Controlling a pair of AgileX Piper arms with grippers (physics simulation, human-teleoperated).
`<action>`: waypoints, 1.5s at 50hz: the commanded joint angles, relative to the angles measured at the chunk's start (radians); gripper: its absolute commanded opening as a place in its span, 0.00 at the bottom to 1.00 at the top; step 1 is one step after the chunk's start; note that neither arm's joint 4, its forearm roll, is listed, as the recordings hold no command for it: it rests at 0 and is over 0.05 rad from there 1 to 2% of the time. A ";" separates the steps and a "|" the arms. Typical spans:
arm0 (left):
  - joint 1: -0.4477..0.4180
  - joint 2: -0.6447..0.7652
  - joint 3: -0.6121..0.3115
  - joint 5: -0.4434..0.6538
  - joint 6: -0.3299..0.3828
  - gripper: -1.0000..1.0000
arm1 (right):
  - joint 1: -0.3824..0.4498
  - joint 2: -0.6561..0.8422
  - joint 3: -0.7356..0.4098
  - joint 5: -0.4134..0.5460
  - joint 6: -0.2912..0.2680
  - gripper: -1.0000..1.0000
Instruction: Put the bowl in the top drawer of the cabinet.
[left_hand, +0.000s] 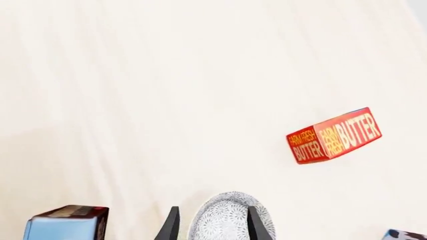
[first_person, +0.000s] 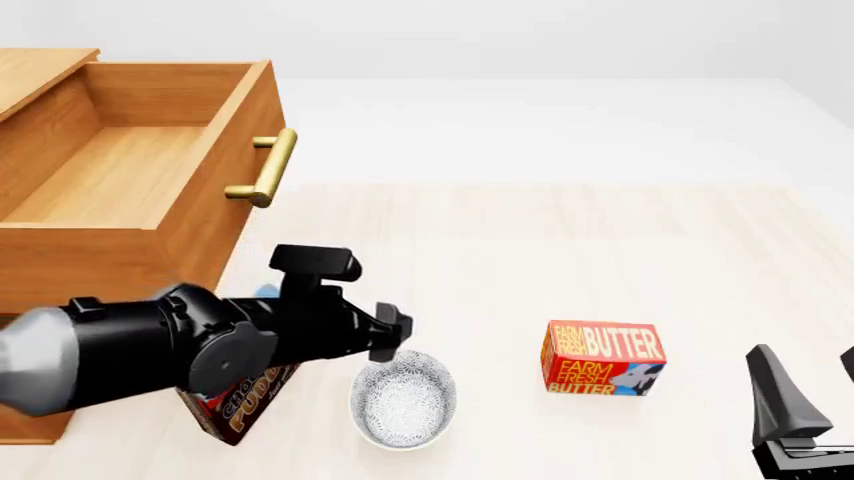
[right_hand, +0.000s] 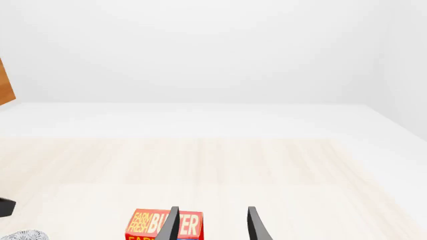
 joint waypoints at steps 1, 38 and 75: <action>-0.001 0.031 0.006 -0.016 -0.005 1.00 | 0.000 0.000 0.000 0.000 0.000 1.00; 0.014 0.111 0.019 -0.045 -0.019 1.00 | 0.000 0.000 0.000 0.000 0.000 1.00; -0.019 0.199 0.040 -0.097 -0.087 1.00 | 0.000 0.000 0.000 0.000 0.000 1.00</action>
